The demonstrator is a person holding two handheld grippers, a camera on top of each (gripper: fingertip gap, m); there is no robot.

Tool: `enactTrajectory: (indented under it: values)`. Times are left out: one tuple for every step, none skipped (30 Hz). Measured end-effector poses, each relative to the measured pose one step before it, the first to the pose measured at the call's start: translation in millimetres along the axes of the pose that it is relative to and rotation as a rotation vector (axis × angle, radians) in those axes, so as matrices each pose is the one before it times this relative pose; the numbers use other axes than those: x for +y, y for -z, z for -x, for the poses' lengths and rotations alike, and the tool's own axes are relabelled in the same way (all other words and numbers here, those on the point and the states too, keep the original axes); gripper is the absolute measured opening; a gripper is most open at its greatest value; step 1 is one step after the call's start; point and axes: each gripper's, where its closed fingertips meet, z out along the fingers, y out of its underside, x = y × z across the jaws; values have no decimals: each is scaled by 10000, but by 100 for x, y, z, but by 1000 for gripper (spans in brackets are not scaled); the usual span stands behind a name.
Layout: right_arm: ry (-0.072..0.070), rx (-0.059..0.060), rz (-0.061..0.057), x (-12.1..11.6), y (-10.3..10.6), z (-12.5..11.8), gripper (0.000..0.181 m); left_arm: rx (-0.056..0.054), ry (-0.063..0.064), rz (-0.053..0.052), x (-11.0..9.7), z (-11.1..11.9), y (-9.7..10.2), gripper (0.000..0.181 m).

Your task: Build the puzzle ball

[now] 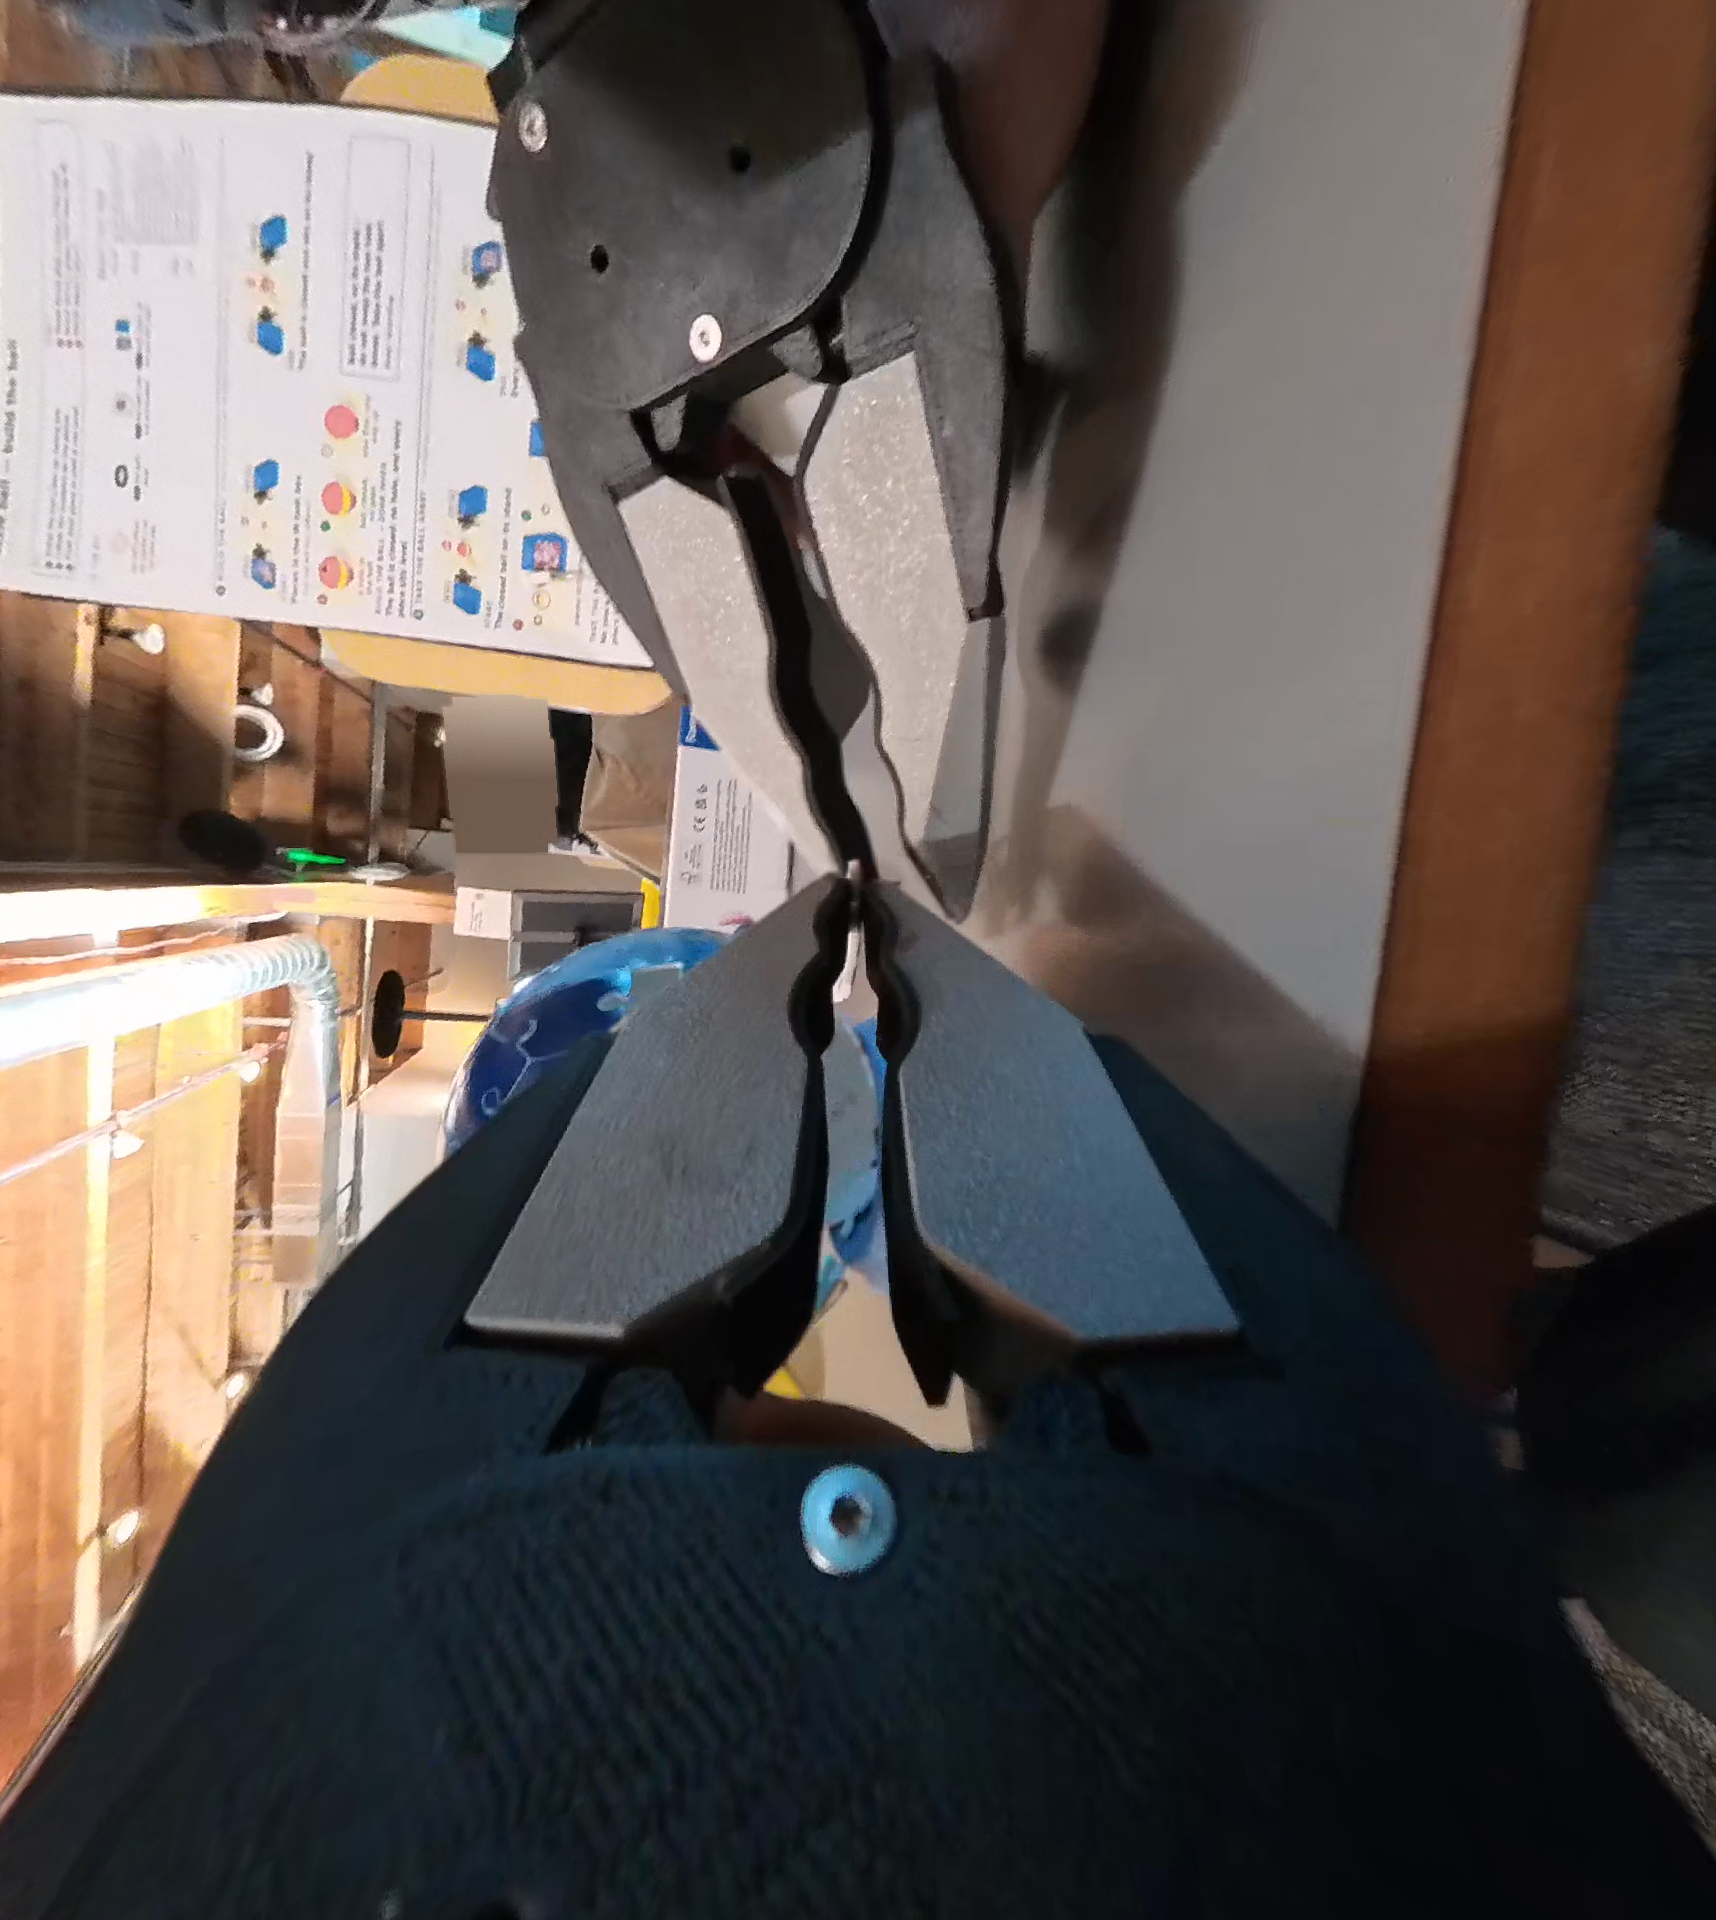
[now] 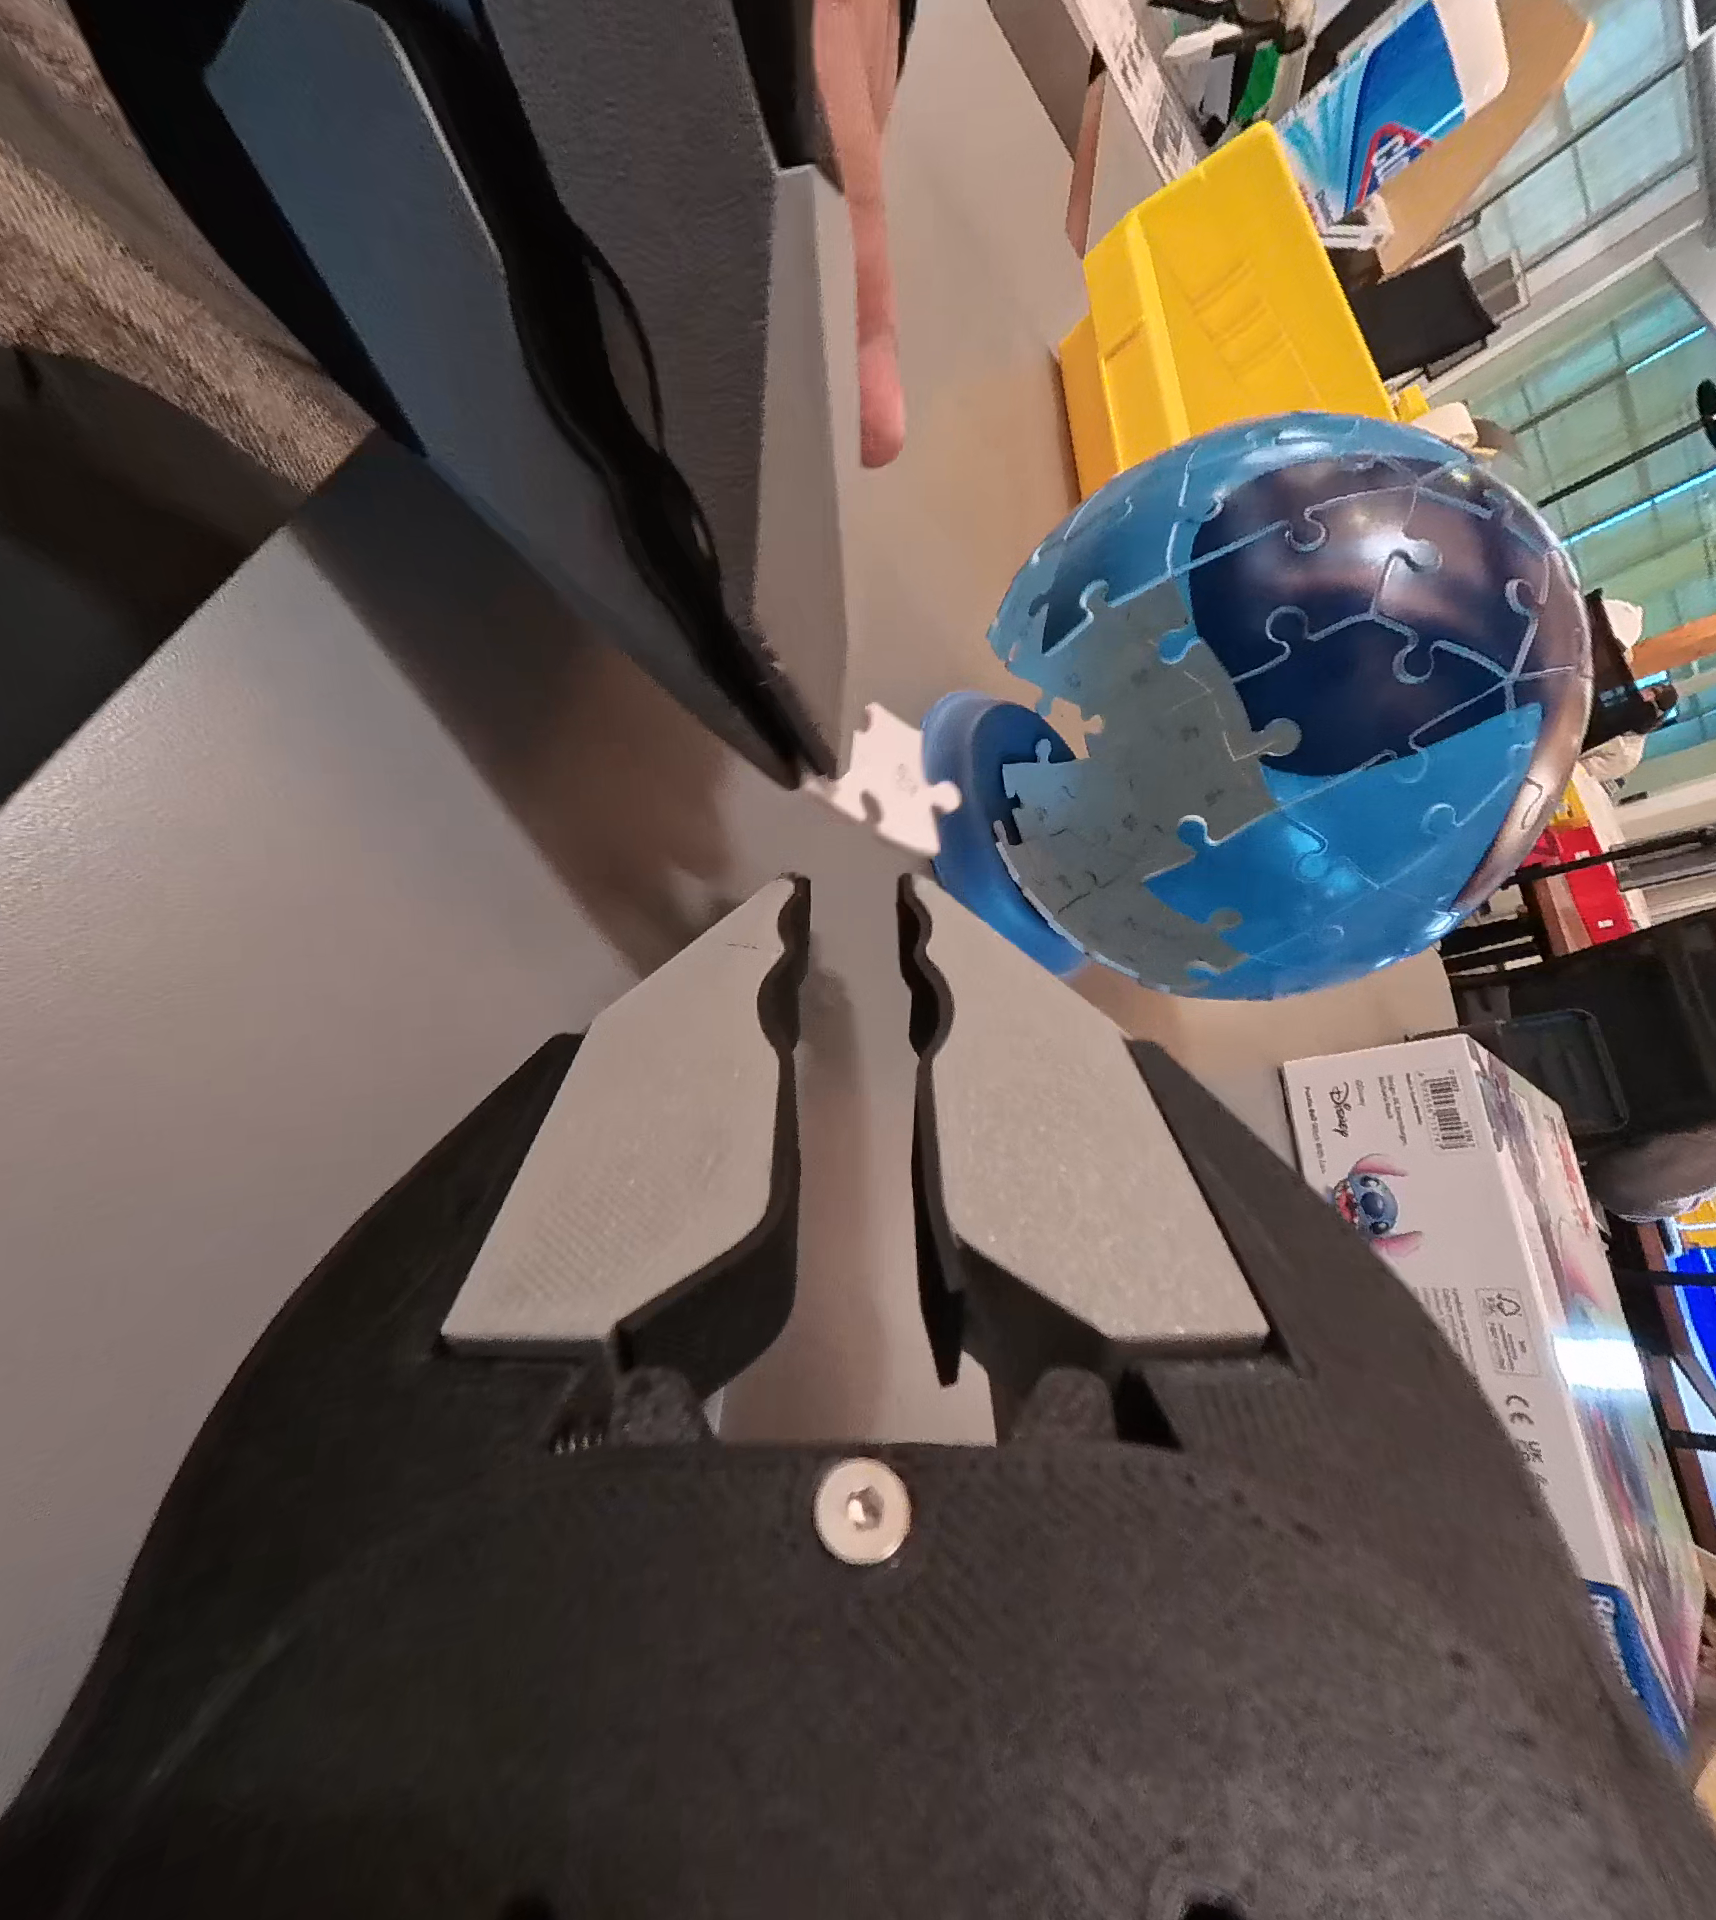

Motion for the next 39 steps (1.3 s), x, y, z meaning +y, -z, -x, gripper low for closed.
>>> enactTrajectory:
  values:
    - [9, 26, 77, 148, -32, -58, 14, -146, -30, 250, 406, 246, -150, 0]
    - [8, 34, 88, 181, -48, -68, 14, -146, -30, 308, 495, 207, -196, 0]
    - [-11, 41, 97, 192, -33, -101, 14, -78, -19, 366, 615, 76, -264, 0]
    - [-34, 26, 82, 167, -25, -79, 14, 43, 3, 438, 734, -139, -321, 0]
    - [-47, 12, 48, 107, -4, -68, 13, 106, 19, 479, 797, -253, -374, 0]
    - [-46, 9, 19, 54, 4, -53, 13, 57, -32, 354, 630, -215, -331, 0]
    - [-35, 3, 3, 11, 10, -38, 12, 82, -62, 255, 487, -255, -261, 0]
    - [-21, 2, 1, 6, 5, -18, 12, 136, -31, 282, 468, -275, -232, 0]
    - [-7, 2, 6, 3, 9, -5, 12, -35, 28, 207, 323, 39, -177, 0]
    - [5, -6, 10, -5, -4, 28, 11, -83, 78, 103, 170, 160, -107, 0]
    - [18, -9, 15, 12, -18, 33, 11, -58, 114, 65, 120, 172, -92, 0]
    - [23, -10, 19, 8, -23, 48, 11, -71, 123, 50, 107, 203, -92, 0]
    - [21, -13, 17, -9, -22, 51, 10, -31, 87, 73, 174, 103, -113, 0]
    - [19, -18, 7, -21, -20, 64, 10, -9, 7, 96, 210, 8, -107, 0]
    - [19, -17, -5, -41, -9, 50, 10, -15, -94, 65, 159, -66, -99, 0]
    - [19, -17, -6, -37, -6, 61, 10, -18, -127, 74, 142, -130, -76, 0]
    - [17, -17, -1, -21, -1, 57, 10, -45, -107, 62, 99, -83, -72, 0]
    - [15, -13, 0, -33, 3, 51, 9, -56, -63, 54, 64, -42, -70, 0]
    - [16, -12, 2, -18, -7, 46, 9, -75, -4, -15, -52, 85, -23, 0]
    - [16, -6, 12, 9, -11, 33, 9, -7, -47, -36, -58, 7, -6, 0]
    - [11, 7, 24, 24, -20, 10, 9, -30, -26, 9, -12, 32, -21, 0]
    - [0, 16, 32, 44, -23, -23, 8, -37, -2, 32, 34, 38, -18, 0]
    - [-6, 6, 31, 42, -24, -5, 8, 0, 14, 23, 33, 5, -4, 0]
    - [-5, -6, 12, 13, -7, 19, 8, 10, 32, 32, 63, -9, -2, 0]
    - [-10, 8, -6, -26, 20, -3, 8, -4, 27, 36, 75, 8, -14, 0]
    - [-13, 2, -15, -52, 28, 28, 8, -44, -22, -23, 1, 48, 0, 0]
    - [-3, 3, -15, -64, 56, 32, 8, -32, -13, -41, -12, 29, 26, 0]
    - [23, 28, -10, -75, 77, 34, 7, -34, 59, -25, 26, 28, 16, 0]
    - [55, 69, 2, -63, 122, -4, 6, -61, 114, -55, 19, 61, 20, 0]
    - [87, 96, 2, -72, 169, -4, 5, -79, 110, -79, -21, 82, 47, 0]
    - [114, 101, -16, -88, 198, -1, 5, -113, 30, -77, -11, 113, 59, 0]
    - [108, 94, -30, -102, 192, 5, 3, -129, -12, -48, 39, 131, 53, 0]
    - [53, 49, -32, -93, 156, 18, 2, -121, 4, -64, 4, 136, 60, 0]
    - [-40, -29, -37, -53, 97, 70, 1, -71, 42, -130, -75, 71, 43, 0]
    - [-143, -130, -39, 10, 3, 127, 1, 46, 114, -98, -25, -61, 6, 0]
    - [-223, -211, -27, 85, -82, 148, 1, 194, 190, -40, 57, -204, -58, 0]
    - [-249, -225, 15, 189, -139, 94, 0, 268, 222, -12, 90, -287, -102, 0]
    - [-213, -122, 52, 212, -139, -145, 0, 160, 156, -70, 16, -165, -77, 0]
    - [-184, 0, 2, 133, -87, -327, 1, 34, 75, -22, 49, -27, -74, 0]
